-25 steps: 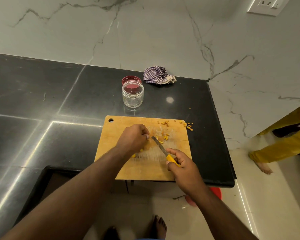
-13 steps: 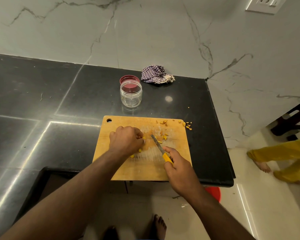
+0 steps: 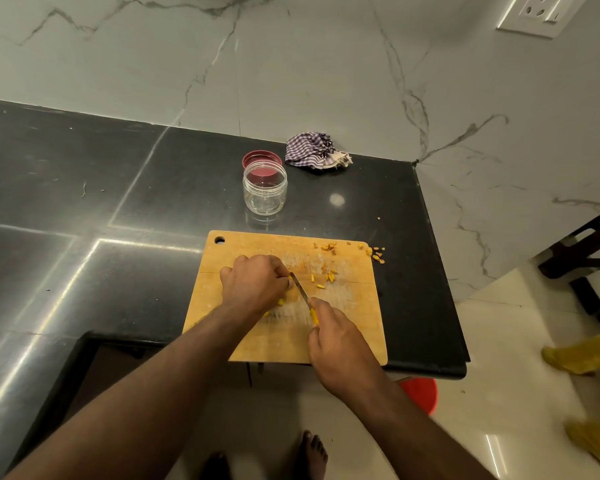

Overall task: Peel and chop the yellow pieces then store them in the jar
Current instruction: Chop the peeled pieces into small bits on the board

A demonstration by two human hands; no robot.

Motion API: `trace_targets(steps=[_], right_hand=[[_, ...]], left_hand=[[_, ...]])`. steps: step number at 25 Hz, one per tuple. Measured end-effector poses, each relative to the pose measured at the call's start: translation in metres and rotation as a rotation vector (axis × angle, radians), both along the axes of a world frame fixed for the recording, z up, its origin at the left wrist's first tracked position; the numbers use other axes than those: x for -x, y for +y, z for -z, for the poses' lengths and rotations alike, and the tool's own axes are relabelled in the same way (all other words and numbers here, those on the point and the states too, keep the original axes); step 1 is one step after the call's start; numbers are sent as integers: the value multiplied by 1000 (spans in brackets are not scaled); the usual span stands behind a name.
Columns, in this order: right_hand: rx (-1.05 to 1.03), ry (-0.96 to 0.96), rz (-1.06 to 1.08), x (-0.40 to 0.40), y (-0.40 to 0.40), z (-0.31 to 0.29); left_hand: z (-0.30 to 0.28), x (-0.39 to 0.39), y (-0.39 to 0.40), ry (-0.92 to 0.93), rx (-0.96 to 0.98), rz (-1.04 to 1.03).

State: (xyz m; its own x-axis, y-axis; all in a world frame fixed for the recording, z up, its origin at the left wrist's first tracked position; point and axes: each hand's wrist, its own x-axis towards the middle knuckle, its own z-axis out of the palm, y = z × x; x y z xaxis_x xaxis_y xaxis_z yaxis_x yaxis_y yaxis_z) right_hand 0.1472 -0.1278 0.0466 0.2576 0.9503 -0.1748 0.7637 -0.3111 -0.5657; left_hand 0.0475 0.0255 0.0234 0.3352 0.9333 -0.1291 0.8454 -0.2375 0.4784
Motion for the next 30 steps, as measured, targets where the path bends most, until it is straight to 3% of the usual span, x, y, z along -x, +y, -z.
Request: trace_targets(steps=[6, 13, 30], right_hand=[[1, -96, -26, 9, 2, 4], [-77, -72, 14, 4, 1, 5], [18, -84, -38, 9, 3, 5]], left_hand=[[-1, 1, 3, 16, 9, 24], [-5, -1, 2, 43, 2, 21], [-3, 0, 4, 32, 30, 2]])
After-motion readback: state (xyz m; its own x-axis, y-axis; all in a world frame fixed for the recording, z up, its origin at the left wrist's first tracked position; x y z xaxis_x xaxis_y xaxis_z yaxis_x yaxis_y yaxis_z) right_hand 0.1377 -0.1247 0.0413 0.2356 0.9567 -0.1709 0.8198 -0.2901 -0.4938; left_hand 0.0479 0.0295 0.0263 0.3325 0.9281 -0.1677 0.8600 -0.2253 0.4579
